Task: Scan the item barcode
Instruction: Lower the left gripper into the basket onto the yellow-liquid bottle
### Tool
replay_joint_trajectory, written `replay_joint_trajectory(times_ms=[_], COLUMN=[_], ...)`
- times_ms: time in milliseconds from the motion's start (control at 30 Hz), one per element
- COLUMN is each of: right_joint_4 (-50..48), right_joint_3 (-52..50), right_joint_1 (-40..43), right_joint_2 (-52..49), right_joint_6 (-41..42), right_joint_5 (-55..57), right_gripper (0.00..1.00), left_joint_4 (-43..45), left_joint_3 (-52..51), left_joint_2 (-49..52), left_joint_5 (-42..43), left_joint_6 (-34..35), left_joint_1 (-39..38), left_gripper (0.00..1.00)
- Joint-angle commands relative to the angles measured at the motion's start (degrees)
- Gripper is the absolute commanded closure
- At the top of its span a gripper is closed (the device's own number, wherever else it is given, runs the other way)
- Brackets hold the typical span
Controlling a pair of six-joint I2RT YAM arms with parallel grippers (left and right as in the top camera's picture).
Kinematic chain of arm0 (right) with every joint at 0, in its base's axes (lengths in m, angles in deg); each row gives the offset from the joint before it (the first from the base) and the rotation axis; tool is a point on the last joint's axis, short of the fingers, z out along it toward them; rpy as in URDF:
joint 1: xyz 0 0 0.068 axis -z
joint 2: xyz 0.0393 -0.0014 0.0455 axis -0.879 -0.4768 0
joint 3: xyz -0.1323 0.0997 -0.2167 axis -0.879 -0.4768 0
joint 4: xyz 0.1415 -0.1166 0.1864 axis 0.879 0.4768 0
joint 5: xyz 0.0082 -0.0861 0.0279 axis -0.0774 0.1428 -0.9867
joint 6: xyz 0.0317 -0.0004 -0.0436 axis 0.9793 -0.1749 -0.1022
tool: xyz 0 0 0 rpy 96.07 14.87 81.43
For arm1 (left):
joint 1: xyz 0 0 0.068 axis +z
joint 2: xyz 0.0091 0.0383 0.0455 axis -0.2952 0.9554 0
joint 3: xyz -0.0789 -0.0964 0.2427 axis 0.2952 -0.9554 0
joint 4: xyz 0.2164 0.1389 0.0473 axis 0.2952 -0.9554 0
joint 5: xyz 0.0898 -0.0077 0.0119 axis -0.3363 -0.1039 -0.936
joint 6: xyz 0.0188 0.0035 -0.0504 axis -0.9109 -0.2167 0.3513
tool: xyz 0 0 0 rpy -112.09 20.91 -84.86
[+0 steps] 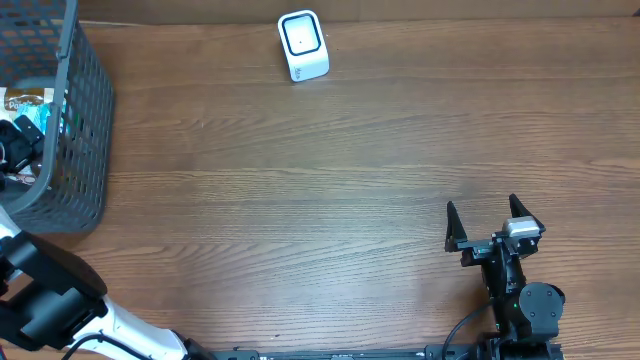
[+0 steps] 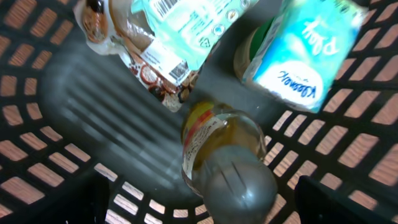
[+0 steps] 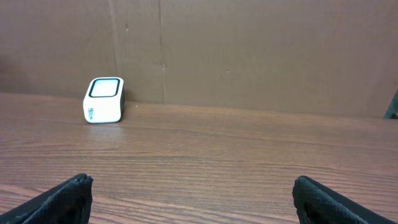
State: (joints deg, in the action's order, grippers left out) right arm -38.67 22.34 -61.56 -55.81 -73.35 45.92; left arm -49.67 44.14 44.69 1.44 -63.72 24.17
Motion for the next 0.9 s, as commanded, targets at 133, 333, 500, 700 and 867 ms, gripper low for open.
replay_joint_trajectory(times_ms=[133, 333, 500, 700, 867], right_joint_4=[-0.1, -0.1, -0.1, -0.1, -0.1], right_joint_3=[-0.6, -0.6, -0.6, -0.6, -0.6], right_joint_1=[0.1, 0.1, 0.1, 0.1, 0.1], right_joint_2=[0.5, 0.5, 0.5, 0.5, 0.5], right_joint_6=[-0.1, -0.1, -0.1, -0.1, -0.1], right_joint_5=[0.5, 0.5, 0.5, 0.5, 0.5], right_gripper=[0.0, 0.0, 0.0, 0.0, 0.0], left_joint_4=[0.5, 1.8, 2.9, 4.9, 6.3], left_joint_3=[0.7, 0.7, 0.6, -1.0, -1.9], left_joint_2=[4.0, 5.4, 6.1, 6.4, 6.4], left_joint_5=[3.0, 3.0, 3.0, 2.9, 0.4], left_joint_6=[-1.3, -1.3, -1.3, -1.3, -1.3], left_joint_1=[0.1, -0.4, -1.0, -2.4, -3.3], left_gripper=[0.02, 0.05, 0.09, 0.09, 0.13])
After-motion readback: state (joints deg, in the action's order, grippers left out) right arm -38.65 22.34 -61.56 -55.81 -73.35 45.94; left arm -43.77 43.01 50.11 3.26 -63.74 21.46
